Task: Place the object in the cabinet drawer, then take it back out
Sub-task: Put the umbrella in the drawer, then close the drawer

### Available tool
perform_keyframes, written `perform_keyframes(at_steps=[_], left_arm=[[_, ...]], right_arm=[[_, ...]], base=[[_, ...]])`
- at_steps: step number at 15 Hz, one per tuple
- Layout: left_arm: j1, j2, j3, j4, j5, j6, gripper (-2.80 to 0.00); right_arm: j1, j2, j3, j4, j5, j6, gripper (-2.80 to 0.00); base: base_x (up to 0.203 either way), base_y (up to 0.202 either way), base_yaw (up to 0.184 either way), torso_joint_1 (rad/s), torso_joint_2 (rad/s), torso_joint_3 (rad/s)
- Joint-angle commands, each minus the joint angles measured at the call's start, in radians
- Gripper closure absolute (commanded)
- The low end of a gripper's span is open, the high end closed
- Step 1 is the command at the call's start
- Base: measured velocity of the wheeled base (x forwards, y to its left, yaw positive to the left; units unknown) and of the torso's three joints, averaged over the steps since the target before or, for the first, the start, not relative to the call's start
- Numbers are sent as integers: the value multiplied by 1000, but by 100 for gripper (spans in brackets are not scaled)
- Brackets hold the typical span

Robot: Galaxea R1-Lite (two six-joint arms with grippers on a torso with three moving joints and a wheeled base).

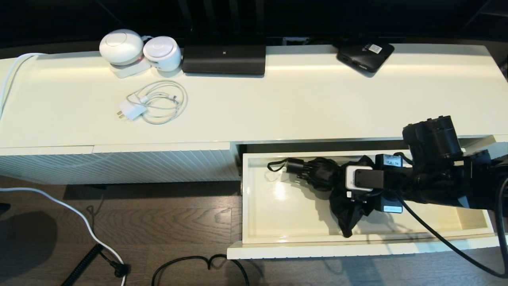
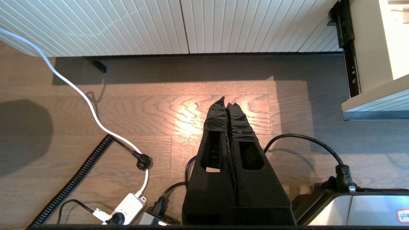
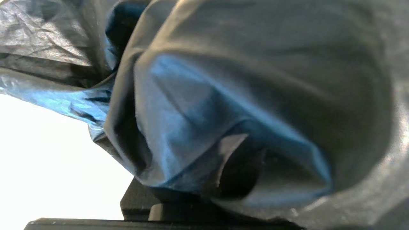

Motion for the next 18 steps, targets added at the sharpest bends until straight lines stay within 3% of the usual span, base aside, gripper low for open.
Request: perform_keyframes(at_steps=[1, 2, 12, 18], left_arm=[[0, -2, 0, 0, 0, 0, 0], [0, -2, 0, 0, 0, 1, 0], [0, -2, 0, 0, 0, 0, 0], [0, -2, 0, 0, 0, 0, 0]], right_arm=[[0, 14, 1, 0, -1, -7, 0], [0, 13, 1, 0, -1, -7, -280], [4, -149, -23, 43, -10, -9, -280], [4, -347, -25, 140, -10, -66, -280]], base=[[0, 0, 0, 0, 0, 0], [0, 0, 0, 0, 0, 0], [0, 0, 0, 0, 0, 0], [0, 0, 0, 0, 0, 0]])
